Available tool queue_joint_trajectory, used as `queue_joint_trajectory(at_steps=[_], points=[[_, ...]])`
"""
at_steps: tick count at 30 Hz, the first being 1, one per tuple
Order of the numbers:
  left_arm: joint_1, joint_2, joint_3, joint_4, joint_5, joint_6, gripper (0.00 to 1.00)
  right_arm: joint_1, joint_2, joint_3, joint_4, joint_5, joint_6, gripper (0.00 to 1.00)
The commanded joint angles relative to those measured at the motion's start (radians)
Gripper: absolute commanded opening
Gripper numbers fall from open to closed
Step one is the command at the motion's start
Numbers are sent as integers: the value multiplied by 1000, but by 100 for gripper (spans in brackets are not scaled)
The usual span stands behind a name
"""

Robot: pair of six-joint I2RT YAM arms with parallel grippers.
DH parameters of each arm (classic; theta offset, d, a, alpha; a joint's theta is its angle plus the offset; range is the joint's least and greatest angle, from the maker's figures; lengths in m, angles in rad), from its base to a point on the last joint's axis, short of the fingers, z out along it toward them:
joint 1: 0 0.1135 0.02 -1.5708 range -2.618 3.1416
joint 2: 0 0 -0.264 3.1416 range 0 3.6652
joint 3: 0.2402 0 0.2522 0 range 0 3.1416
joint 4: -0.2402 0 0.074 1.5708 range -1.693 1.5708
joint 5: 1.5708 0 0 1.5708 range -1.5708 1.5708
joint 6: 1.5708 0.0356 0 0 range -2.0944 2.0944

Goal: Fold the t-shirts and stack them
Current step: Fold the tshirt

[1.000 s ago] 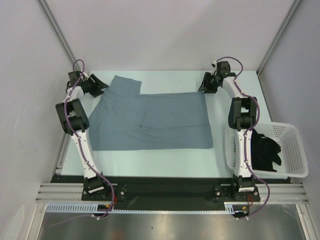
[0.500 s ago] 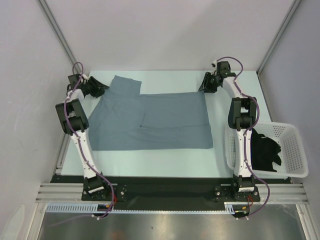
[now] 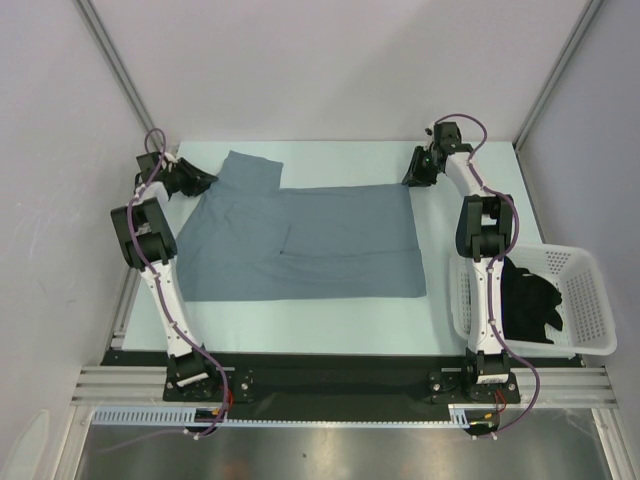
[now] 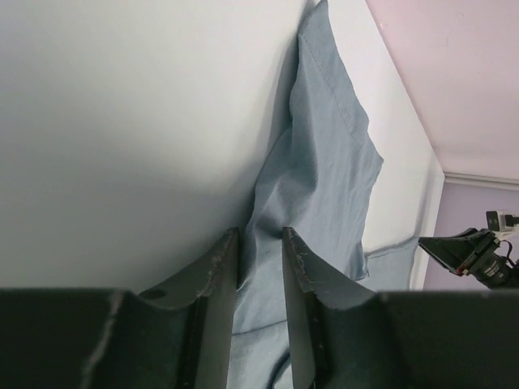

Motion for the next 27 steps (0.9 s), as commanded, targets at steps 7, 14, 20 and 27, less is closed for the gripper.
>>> queue_joint_trajectory(at_steps=[7, 14, 20, 27], points=[[-11, -22, -8, 45, 25, -27, 22, 5, 47, 51, -4, -26, 54, 22], [-12, -42, 29, 5, 39, 29, 5, -10, 46, 57, -9, -39, 44, 0], [-12, -68, 46, -12, 79, 16, 0, -13, 30, 91, -26, -43, 83, 0], [-12, -170, 9, -113, -4, 94, 0, -15, -13, 81, -52, -26, 106, 0]])
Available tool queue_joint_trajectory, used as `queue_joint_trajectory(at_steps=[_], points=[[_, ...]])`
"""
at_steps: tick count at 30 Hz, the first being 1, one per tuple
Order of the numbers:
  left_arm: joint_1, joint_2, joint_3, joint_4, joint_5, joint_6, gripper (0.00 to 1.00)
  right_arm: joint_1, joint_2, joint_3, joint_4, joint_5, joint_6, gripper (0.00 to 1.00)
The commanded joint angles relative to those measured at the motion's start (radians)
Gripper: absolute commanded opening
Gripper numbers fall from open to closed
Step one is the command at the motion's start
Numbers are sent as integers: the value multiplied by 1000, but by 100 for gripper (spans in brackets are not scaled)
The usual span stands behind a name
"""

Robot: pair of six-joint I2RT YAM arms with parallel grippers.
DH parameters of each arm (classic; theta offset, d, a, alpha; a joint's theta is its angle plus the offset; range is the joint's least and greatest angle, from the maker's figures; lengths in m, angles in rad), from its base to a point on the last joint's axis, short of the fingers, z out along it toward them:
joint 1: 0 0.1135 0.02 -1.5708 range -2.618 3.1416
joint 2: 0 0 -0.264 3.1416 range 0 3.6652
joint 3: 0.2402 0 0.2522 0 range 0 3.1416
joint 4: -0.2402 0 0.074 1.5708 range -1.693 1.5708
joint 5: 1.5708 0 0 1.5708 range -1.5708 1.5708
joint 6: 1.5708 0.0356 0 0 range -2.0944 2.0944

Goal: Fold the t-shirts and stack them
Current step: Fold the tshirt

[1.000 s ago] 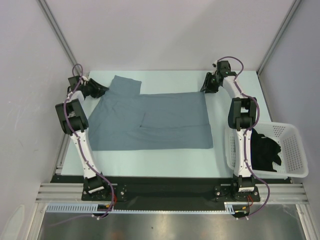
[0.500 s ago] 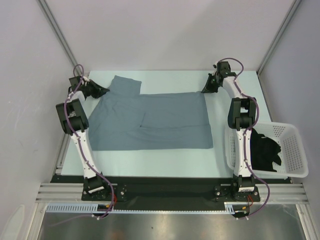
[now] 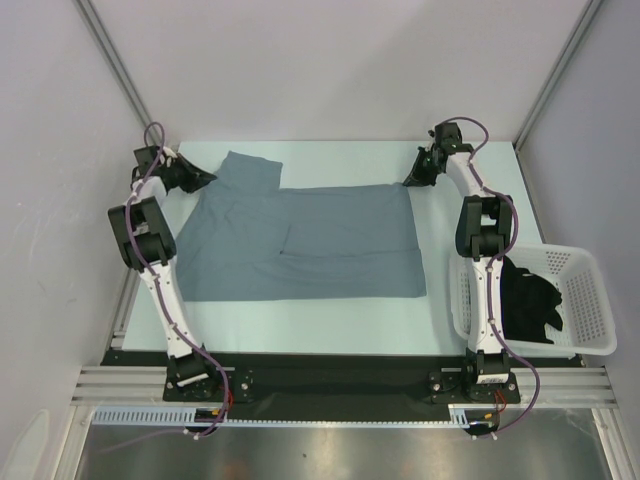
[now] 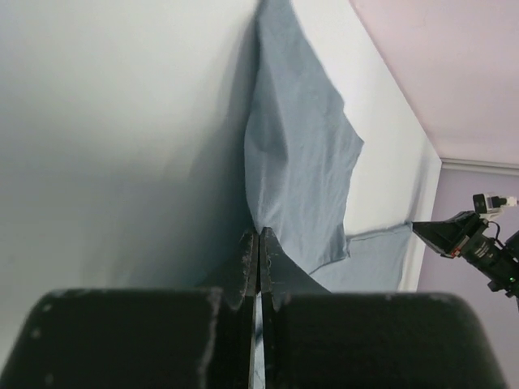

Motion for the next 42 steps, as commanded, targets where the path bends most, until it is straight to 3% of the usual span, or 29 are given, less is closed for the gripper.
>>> queue_joint_trajectory(at_steps=[1, 26, 42], points=[[-4, -137, -2, -51, -22, 77, 0, -5, -47, 42, -23, 3, 17, 0], [1, -300, -117, -119, -51, 148, 0, -5, -211, -8, -82, 54, -23, 0], [2, -487, -330, -153, -109, 191, 0, 27, -375, -252, -94, 77, -36, 0]])
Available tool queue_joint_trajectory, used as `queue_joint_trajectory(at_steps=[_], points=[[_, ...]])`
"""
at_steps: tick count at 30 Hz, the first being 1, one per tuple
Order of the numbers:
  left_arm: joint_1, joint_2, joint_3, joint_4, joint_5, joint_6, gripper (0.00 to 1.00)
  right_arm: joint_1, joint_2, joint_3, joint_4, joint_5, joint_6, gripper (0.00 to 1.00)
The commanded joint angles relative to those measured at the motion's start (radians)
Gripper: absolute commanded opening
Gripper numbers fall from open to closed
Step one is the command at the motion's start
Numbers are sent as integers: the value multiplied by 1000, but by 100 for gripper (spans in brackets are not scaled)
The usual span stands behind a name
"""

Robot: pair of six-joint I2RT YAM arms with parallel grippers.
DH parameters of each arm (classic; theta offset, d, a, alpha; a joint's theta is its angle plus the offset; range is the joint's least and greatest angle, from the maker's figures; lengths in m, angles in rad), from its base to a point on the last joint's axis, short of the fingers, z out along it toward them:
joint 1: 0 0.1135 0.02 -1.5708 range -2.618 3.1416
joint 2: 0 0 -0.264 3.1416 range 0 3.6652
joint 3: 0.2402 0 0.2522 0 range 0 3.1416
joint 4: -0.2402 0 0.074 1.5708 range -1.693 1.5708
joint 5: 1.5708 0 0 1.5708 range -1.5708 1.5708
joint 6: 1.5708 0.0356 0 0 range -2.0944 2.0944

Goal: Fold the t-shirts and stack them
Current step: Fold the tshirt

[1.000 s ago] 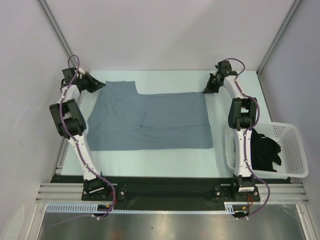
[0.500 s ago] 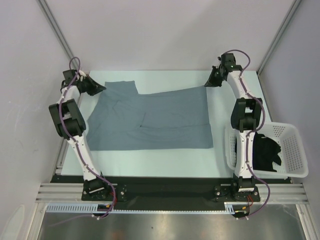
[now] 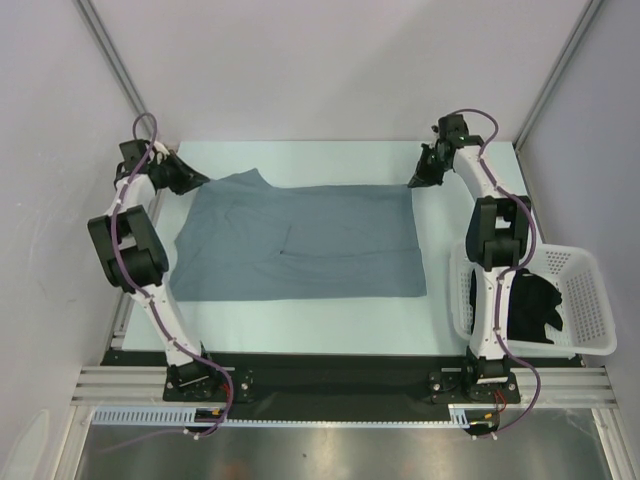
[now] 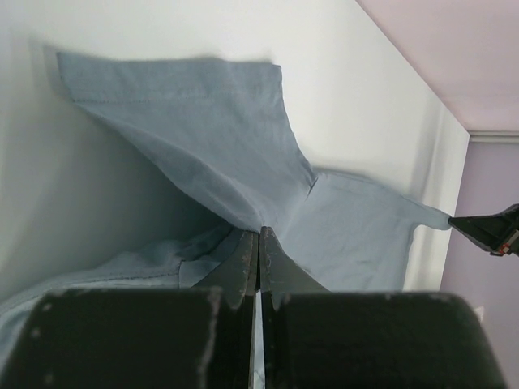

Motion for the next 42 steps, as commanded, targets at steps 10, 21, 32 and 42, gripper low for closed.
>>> queue_joint_trajectory(at_steps=[10, 21, 32, 42], points=[[10, -237, -247, -16, -81, 32, 0, -2, -253, -260, 34, 73, -51, 0], [35, -325, -311, -128, -216, 84, 0, -14, -382, -464, 83, 53, -52, 0], [99, -361, -377, -154, -259, 89, 0, -5, -425, -540, 90, 43, -34, 0], [139, -332, -349, -192, -276, 110, 0, 0, -462, -623, 97, 53, -25, 0]])
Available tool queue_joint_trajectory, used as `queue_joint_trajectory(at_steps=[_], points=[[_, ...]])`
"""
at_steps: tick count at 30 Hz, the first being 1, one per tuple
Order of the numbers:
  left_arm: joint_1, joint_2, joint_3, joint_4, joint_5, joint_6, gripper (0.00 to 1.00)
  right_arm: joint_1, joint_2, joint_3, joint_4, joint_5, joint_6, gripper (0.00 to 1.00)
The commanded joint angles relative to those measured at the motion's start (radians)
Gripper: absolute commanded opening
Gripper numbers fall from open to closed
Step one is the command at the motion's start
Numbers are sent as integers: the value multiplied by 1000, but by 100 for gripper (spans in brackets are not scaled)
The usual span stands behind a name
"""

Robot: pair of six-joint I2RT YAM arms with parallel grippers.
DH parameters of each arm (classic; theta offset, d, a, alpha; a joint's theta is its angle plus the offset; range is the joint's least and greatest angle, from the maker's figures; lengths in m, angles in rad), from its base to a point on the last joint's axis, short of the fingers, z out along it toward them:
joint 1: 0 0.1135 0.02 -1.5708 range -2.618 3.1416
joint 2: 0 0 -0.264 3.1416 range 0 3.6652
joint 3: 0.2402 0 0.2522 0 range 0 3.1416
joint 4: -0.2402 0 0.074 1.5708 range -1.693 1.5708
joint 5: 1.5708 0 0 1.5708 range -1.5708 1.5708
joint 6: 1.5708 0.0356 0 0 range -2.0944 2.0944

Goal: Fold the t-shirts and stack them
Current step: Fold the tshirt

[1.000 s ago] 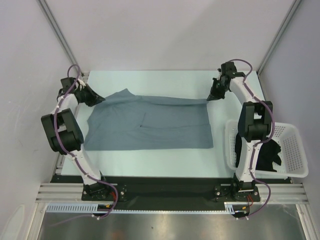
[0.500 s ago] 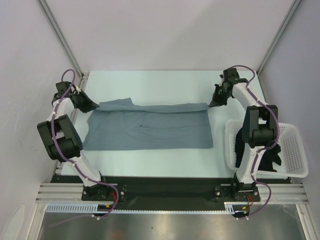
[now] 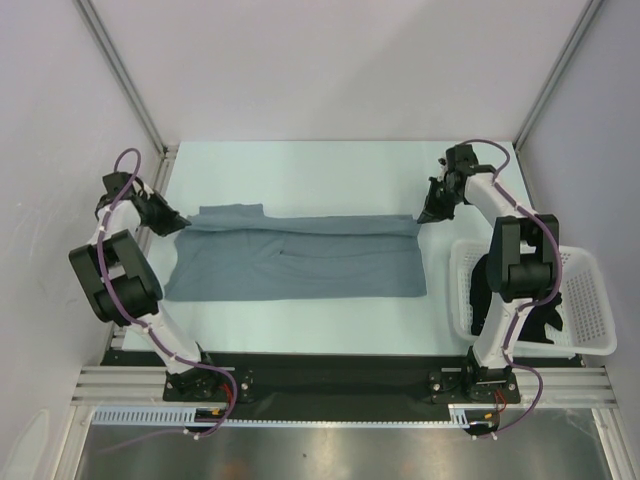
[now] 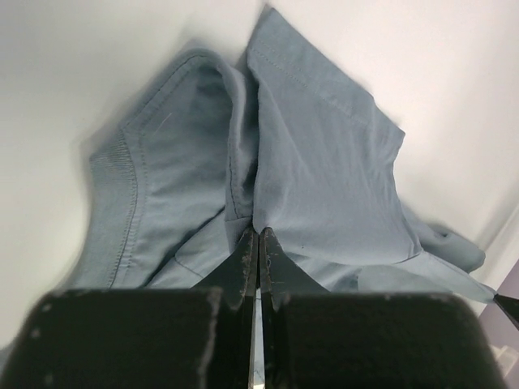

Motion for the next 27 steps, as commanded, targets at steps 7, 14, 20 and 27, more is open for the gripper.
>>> queue_joint_trajectory(at_steps=[7, 14, 20, 27], points=[[32, -20, 4, -17, -56, 63, 0, -3, -66, -53, 23, 22, 3, 0], [33, -23, -36, -5, -58, 56, 0, -2, -46, -70, 46, 13, 9, 0], [32, -40, -100, 1, -91, 61, 0, 0, -45, -85, 52, 8, 20, 0], [32, -37, -114, -6, -122, 72, 0, 1, -48, -102, 49, 13, 14, 0]])
